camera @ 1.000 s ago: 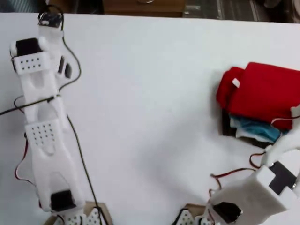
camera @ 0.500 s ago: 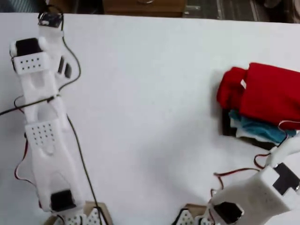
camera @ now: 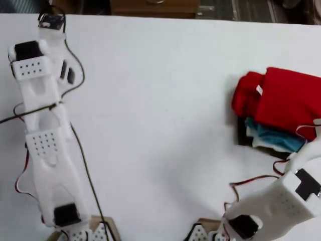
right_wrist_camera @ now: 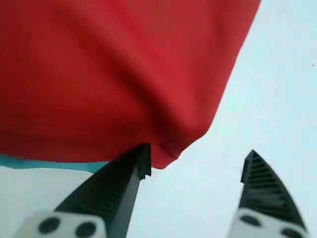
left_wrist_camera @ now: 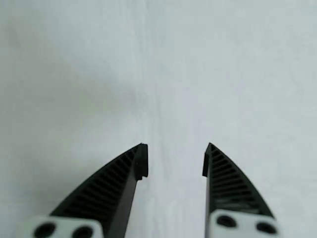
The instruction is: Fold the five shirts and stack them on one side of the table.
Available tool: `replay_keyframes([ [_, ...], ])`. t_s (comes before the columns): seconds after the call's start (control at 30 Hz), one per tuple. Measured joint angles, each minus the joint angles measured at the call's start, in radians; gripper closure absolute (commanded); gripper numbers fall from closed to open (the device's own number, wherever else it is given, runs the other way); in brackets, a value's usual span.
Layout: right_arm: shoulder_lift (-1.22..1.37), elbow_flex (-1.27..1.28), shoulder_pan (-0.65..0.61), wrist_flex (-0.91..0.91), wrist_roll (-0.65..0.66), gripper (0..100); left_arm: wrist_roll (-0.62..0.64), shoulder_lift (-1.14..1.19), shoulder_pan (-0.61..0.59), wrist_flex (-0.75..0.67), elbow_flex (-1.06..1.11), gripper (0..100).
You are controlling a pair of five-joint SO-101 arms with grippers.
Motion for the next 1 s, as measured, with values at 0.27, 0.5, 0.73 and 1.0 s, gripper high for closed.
replay_keyframes([
  [0.27,-0.155,-0.043,-0.219,0.117,-0.075,69.0,0.000,0.000,-0.009,0.000,-0.005,79],
  [0.5,-0.094,0.020,-0.428,-0.068,-0.195,69.0,0.000,0.002,-0.109,0.000,-0.187,79],
  [0.73,0.074,0.040,-0.463,-0.094,-0.203,69.0,0.000,0.000,-0.368,0.000,-0.253,79],
  [1.0,0.072,0.025,-0.482,-0.080,-0.203,69.0,0.000,-0.002,-0.652,0.000,-0.253,79],
])
